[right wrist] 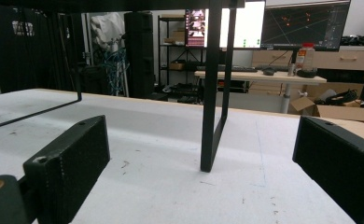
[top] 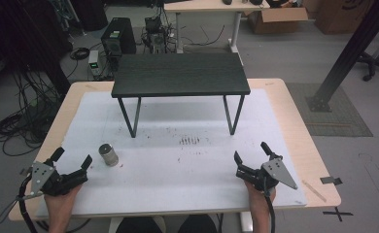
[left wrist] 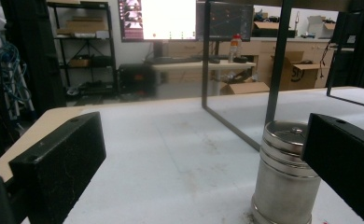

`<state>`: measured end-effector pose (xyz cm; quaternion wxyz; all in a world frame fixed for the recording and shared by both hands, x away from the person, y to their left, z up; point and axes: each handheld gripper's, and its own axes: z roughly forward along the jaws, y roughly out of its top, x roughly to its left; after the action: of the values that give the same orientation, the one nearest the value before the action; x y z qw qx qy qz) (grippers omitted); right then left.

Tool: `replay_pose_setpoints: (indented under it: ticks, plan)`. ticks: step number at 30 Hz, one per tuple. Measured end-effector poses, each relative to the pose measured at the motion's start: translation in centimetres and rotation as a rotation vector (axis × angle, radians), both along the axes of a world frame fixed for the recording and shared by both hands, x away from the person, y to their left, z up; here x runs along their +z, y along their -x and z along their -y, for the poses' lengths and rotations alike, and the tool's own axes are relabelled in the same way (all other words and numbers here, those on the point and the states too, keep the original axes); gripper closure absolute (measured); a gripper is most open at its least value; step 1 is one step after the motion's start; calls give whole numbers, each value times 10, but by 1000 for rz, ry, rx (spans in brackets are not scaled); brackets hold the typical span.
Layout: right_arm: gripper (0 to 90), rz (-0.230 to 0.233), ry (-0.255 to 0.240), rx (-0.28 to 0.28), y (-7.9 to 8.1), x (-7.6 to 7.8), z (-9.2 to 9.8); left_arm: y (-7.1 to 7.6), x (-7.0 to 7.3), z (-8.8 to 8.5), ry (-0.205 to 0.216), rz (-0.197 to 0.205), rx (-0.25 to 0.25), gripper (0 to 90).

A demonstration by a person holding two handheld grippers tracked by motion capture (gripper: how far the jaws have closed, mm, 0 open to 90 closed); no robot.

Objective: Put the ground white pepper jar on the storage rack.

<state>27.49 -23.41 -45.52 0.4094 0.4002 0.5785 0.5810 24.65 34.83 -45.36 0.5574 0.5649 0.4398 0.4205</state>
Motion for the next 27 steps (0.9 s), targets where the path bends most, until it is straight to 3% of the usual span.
replay_pose_setpoints:
  ticks: [27]
  plan:
    - [34, 3, 0, 0, 0, 0, 0, 0, 0, 0, -9, 1, -2, 4]
